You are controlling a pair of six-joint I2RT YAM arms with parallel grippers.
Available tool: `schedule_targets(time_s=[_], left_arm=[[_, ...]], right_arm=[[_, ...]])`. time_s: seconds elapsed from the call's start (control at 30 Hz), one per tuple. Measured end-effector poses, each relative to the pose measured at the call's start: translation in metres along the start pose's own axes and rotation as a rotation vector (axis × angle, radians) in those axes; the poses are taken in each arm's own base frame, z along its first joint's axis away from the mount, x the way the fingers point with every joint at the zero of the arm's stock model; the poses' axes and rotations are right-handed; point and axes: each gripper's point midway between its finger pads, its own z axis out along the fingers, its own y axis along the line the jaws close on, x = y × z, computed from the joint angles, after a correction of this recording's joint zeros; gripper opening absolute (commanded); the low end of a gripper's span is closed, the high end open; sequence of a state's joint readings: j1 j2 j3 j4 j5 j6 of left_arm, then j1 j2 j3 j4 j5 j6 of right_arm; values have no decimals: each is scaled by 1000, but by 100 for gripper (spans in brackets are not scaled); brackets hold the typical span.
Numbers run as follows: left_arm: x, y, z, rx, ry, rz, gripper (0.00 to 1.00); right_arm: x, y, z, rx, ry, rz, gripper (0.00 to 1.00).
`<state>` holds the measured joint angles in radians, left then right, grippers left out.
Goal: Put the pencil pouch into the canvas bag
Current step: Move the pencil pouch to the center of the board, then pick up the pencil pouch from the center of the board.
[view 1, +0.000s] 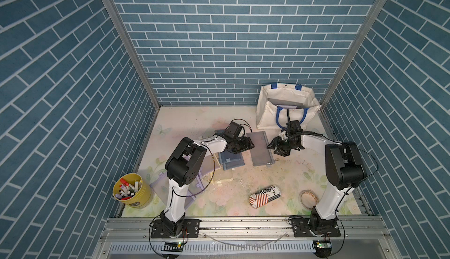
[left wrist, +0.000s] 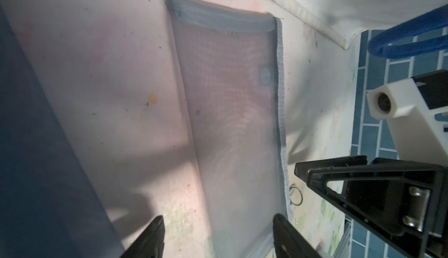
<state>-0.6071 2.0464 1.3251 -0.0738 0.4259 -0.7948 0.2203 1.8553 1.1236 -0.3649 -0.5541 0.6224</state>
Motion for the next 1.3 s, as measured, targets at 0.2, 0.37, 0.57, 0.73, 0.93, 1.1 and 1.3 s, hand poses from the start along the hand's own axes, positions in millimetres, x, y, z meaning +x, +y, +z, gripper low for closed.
schedule_targets(time_s=[0.2,0.37,0.57,0.73,0.93,1.1,1.3], left_arm=[[-7,-2,3,13,-31,-19,63],[-5,5,13,7,-25,-43,60],[-10,-4,23,40,-43,-56,58],[-10,-16,34,104,-63,-75,54],[-6,-20,38,176,-88,-106,43],[-3,-15,39,182,-97,-126,11],[-2,-18,34,214,-107,-114,0]], right_arm=[[-26,5,6,-26,-9,-8,51],[-33,11,11,-59,-3,-22,49],[-29,14,16,-100,22,-16,49],[-22,16,23,-168,30,-7,48],[-15,25,28,-241,35,-4,47],[-12,26,28,-257,38,-4,47],[-2,29,15,-239,55,12,53]])
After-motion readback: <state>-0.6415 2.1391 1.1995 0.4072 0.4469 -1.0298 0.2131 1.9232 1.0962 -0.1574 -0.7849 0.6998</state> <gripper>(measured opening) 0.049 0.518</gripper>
